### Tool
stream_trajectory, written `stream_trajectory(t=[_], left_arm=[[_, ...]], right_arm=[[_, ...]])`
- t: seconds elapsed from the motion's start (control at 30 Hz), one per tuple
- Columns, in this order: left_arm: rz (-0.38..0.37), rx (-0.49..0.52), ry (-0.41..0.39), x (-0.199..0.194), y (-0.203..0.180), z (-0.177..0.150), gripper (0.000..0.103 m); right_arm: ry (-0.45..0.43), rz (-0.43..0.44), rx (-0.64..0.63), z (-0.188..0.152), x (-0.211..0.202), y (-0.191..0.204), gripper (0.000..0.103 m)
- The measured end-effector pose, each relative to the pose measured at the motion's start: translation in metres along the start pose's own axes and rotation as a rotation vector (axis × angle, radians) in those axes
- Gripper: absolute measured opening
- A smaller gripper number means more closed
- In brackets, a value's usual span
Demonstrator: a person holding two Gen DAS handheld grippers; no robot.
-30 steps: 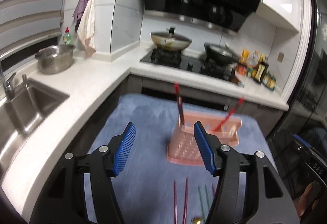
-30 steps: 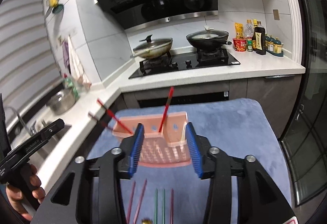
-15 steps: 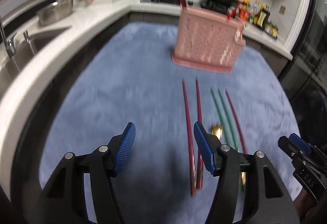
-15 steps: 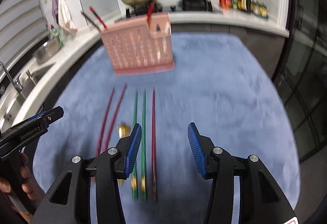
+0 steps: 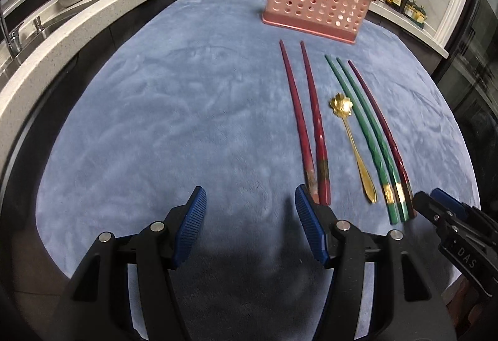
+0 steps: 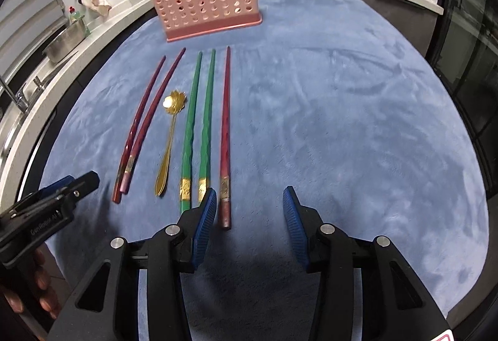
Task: Organize utensils
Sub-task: 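Move both tools back over the remaining chopsticks and gold spoon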
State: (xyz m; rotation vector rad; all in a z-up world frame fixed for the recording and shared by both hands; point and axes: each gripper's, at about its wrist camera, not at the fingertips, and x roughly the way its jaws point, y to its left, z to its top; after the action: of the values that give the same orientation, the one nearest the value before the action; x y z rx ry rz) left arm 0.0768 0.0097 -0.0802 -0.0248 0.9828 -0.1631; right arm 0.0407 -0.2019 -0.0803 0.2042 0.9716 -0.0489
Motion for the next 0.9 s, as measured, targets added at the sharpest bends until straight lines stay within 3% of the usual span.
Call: stream_trajectory(t=[0.2, 0.53, 0.9], left_arm=[[-0.023, 0.01, 0.0, -0.001, -0.004, -0.004, 0.057], [-0.046, 0.018, 0.009, 0.001, -0.009, -0.004, 0.057], [-0.058, 0.008, 0.008, 0.005, -0.012, -0.001, 0.057]], right_arm=[[0.012, 0.001, -0.013, -0.002, 0.007, 0.003, 0.031], [0.006, -0.012, -0.036, 0.0, 0.013, 0.009, 0.03], [-0.01, -0.02, -0.035, 0.007, 0.02, 0.008, 0.019]])
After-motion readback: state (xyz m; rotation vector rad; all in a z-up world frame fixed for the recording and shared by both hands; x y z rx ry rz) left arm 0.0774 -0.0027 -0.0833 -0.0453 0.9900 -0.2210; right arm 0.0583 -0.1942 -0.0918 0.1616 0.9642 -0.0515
